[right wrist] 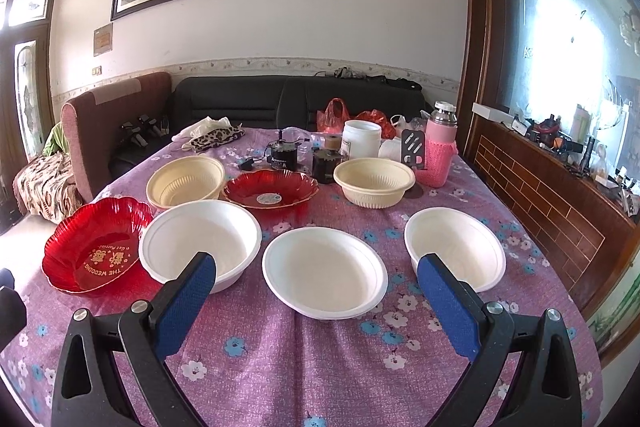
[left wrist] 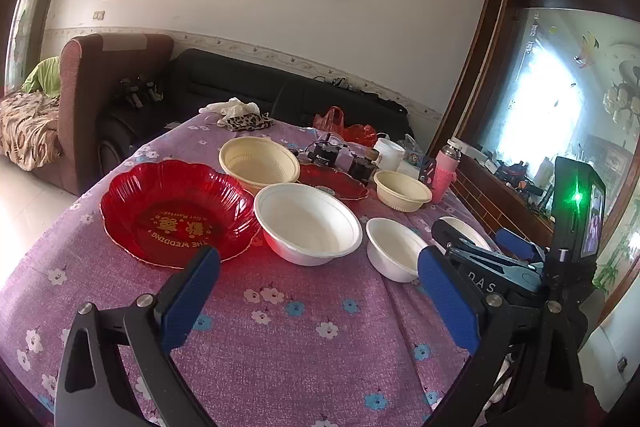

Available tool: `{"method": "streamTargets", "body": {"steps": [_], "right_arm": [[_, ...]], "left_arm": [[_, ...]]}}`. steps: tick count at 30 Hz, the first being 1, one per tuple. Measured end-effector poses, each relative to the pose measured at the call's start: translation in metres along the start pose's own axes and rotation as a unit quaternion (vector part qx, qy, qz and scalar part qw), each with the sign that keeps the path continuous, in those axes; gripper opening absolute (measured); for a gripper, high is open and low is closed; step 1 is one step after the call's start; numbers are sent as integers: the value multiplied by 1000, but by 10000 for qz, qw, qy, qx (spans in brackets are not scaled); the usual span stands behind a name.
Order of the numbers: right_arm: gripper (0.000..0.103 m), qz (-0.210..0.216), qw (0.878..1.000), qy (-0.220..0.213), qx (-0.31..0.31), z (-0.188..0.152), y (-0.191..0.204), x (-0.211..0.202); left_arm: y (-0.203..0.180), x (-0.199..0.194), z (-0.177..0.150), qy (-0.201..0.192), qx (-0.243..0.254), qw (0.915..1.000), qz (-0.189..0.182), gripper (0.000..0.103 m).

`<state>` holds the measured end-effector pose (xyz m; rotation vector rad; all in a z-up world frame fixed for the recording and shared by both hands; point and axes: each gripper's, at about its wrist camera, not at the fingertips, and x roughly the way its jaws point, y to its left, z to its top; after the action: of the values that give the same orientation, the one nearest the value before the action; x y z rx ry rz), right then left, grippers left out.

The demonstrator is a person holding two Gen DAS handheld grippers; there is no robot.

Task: Organize plates and bowls

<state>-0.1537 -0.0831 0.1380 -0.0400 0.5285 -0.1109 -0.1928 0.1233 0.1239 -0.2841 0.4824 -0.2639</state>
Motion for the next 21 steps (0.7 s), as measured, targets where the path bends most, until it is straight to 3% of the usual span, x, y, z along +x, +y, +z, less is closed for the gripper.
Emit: {"method": "streamTargets", "body": {"steps": [8,15,21], "right_arm": [[102,32,9999,42,86,0,-3,3],[102,37,9995,-219,217,8,-21,-13],[102,-13,9939,-1061,316,57,-66,-76]], "left_arm": [[0,1,3,-13,-62,10000,61,99],[-8,-6,13,38,128,9996,240,99],[-14,-51,68,-301,613,9963,528,99]]}}
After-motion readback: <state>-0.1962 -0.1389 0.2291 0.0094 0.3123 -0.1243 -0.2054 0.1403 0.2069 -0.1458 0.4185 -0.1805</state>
